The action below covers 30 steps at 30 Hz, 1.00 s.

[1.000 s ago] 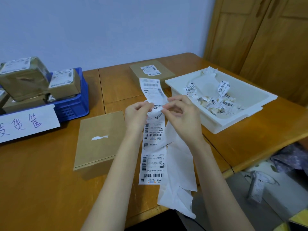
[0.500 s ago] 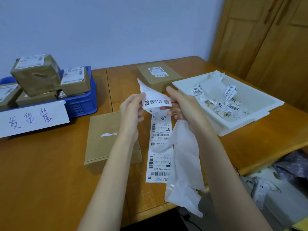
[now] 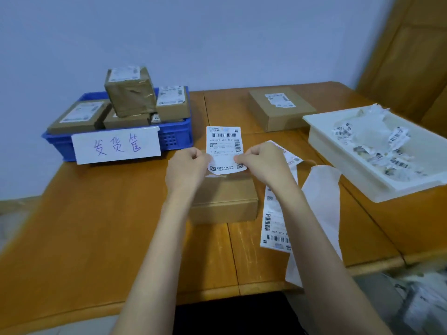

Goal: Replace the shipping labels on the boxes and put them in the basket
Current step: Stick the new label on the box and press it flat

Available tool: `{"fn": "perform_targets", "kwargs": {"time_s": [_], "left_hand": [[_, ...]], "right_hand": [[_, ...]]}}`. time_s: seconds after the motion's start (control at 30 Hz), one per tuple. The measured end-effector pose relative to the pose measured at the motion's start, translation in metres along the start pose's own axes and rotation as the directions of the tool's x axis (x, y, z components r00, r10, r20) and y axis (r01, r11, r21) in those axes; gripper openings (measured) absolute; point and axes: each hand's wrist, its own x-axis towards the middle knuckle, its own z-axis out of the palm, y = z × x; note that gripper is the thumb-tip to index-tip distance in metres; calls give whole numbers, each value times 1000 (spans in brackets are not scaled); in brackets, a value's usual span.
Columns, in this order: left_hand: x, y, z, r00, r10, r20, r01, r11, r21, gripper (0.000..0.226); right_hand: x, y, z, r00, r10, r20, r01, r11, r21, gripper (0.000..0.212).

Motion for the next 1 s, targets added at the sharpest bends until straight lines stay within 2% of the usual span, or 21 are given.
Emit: {"fn": "perform_targets", "kwargs": {"time_s": [0.17, 0.53, 0.73, 0.87, 1.0], "left_hand": [[-3, -19, -6, 1000, 8, -12, -6, 984, 179, 23], [-13, -29, -9, 999, 6, -35, 3, 969, 248, 20], [-17, -26, -6, 998, 58, -29, -40, 905, 424, 16], [-14, -22, -5, 994, 113, 7, -99, 837, 538, 18], [-9, -25, -5, 998, 59, 13, -56, 825, 562, 27]], "right_hand": [[-8, 3, 20, 1000, 13, -6, -13, 997, -79, 39], [-12, 5, 36, 998, -29, -64, 12, 969, -248, 39], [-7, 6, 41, 996, -15, -93, -19, 936, -352, 41], [-4, 0, 43, 997, -26, -67, -6, 897, -442, 34], [2, -4, 41, 1000, 23, -12, -25, 840, -542, 32]]}}
